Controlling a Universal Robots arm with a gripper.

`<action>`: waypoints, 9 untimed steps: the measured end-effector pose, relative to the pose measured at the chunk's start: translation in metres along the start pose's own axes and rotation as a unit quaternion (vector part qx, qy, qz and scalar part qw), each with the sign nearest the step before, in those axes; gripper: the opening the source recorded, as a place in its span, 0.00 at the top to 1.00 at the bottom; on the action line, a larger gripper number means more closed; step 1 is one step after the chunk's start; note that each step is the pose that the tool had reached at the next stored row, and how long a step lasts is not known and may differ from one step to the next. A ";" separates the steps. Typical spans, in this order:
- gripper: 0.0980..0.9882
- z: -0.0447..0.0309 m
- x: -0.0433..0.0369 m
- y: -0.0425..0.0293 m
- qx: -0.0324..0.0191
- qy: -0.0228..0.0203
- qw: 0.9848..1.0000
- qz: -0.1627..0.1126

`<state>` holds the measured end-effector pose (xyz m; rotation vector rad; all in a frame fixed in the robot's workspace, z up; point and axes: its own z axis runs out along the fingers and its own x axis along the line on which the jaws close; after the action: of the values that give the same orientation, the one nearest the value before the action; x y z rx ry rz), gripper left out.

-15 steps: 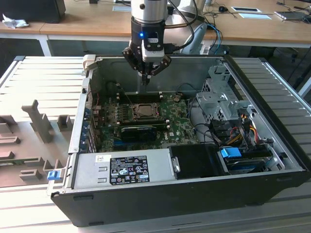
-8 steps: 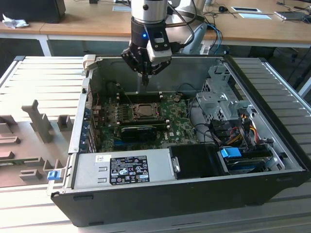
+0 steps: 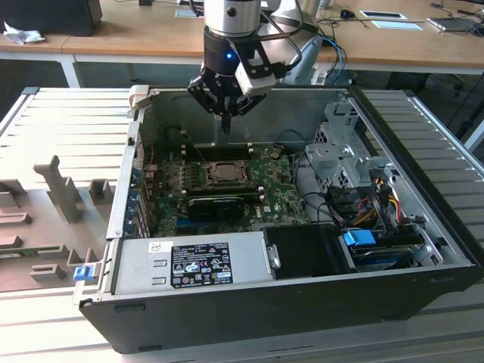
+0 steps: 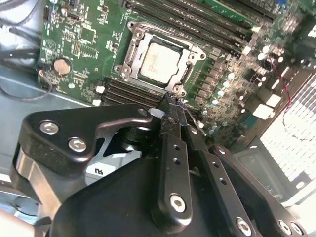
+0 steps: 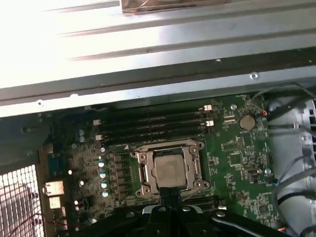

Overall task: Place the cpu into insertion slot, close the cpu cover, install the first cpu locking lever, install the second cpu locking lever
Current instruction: 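Install the first cpu locking lever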

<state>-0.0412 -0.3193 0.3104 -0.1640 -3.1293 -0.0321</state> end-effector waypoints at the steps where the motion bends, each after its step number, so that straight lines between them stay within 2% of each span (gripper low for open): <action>1: 0.99 0.0000 0.0000 0.0000 0.000 0.000 1.000 -0.008; 4: 0.99 0.0001 0.0000 0.0000 0.000 0.001 0.999 -0.033; 9: 0.99 0.0001 0.0000 0.0000 0.001 0.002 0.996 -0.090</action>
<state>-0.0412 -0.3193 0.3102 0.1187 -3.1296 -0.0309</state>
